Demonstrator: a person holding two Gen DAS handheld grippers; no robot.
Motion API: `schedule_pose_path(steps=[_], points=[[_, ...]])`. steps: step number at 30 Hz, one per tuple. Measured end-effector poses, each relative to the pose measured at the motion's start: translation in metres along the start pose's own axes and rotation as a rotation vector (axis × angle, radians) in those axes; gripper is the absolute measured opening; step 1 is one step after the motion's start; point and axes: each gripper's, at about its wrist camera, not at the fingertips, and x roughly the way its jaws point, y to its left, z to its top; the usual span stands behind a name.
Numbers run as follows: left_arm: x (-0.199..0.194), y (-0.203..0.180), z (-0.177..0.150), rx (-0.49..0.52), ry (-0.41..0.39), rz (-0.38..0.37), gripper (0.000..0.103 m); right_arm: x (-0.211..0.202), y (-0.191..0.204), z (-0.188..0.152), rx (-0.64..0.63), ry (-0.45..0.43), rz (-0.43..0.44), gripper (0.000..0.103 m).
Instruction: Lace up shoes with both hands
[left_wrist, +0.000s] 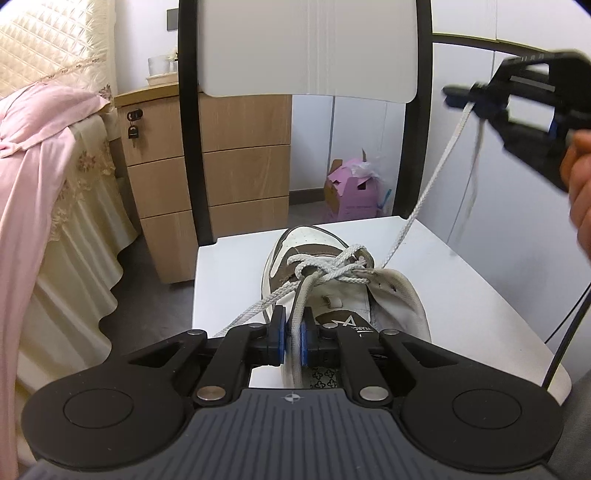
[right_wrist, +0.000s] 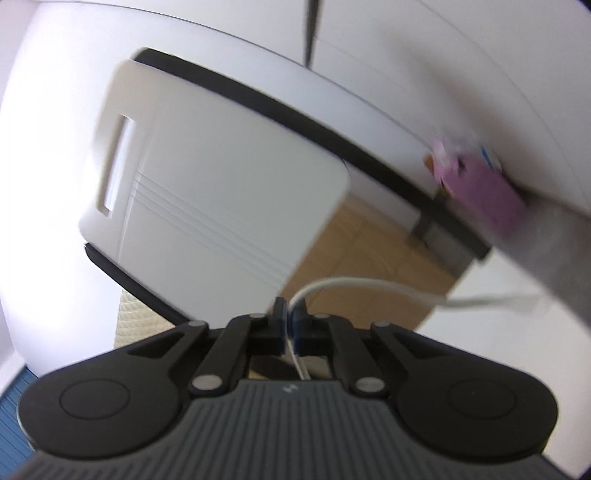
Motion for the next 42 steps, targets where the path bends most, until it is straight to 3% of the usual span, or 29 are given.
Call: schedule_pose_path(steps=[7,12,14,17,22,24,29,40,42], points=[[0.004,0.001,0.003,-0.022,0.008,-0.01,0.01,-0.002,0.011,0.032,-0.11,-0.039,-0.014,0.003],[0.0,0.009,0.007,-0.051,0.008,-0.046,0.013,0.004,0.026,0.025,-0.247,0.005,0.003,0.003],[-0.008,0.015,0.01,-0.078,-0.009,-0.068,0.021,0.009,0.035,0.017,-0.301,0.039,0.019,0.003],[-0.022,0.02,0.013,-0.083,-0.061,-0.093,0.043,0.015,0.051,0.002,-0.385,0.092,0.05,0.003],[-0.041,0.018,0.021,-0.06,-0.178,-0.158,0.05,0.021,0.07,-0.025,-0.503,0.18,0.097,0.003],[-0.045,0.013,0.024,-0.042,-0.227,-0.19,0.057,0.023,0.07,-0.035,-0.51,0.227,0.1,0.003],[-0.043,-0.001,0.028,-0.008,-0.298,-0.262,0.059,0.027,0.062,-0.051,-0.431,0.316,0.081,0.003],[-0.003,-0.022,0.04,0.017,-0.273,-0.236,0.056,0.019,0.058,-0.054,-0.385,0.329,0.026,0.003],[-0.003,-0.024,0.043,0.011,-0.283,-0.24,0.048,0.018,0.053,-0.051,-0.345,0.331,0.028,0.003]])
